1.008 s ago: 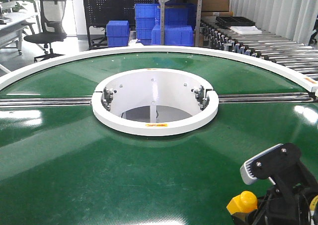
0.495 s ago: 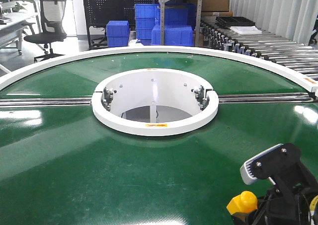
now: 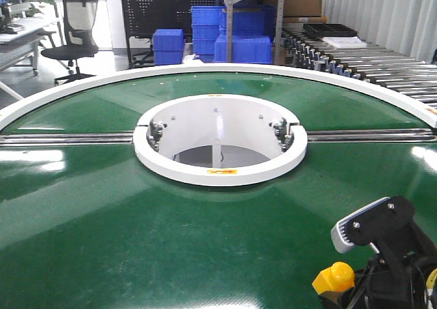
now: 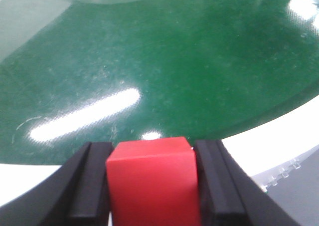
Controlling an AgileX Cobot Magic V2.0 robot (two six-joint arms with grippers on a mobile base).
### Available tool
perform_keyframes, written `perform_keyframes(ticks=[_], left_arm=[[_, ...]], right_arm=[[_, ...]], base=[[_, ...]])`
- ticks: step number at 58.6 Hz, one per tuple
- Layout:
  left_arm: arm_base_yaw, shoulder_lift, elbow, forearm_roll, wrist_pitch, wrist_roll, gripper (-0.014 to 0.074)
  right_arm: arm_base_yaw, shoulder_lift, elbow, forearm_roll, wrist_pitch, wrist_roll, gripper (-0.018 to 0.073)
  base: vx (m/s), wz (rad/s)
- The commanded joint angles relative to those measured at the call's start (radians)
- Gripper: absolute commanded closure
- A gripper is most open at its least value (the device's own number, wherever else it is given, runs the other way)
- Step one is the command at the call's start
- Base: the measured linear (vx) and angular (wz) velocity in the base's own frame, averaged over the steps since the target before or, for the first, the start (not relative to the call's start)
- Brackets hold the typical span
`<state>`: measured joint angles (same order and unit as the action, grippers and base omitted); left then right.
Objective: Pick red and yellow blocks into blue bin
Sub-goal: 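Drive away from the green table holding both blocks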
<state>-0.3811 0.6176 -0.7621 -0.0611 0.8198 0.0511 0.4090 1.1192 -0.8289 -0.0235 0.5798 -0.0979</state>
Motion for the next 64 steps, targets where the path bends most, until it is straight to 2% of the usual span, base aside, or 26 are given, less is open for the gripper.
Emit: perform_keyframes(ticks=[1, 64], left_arm=[[-0.005, 0.003, -0.024, -0.005, -0.070, -0.004, 0.0263], [-0.005, 0.003, -0.024, -0.005, -0.070, -0.004, 0.0263]], right_arm=[[0.001, -0.024, -0.029, -0.010, -0.062, -0.005, 0.0368], [0.001, -0.024, -0.029, -0.010, -0.062, -0.005, 0.0368]], base=[[-0.03, 0.11], [-0.06, 0.31]])
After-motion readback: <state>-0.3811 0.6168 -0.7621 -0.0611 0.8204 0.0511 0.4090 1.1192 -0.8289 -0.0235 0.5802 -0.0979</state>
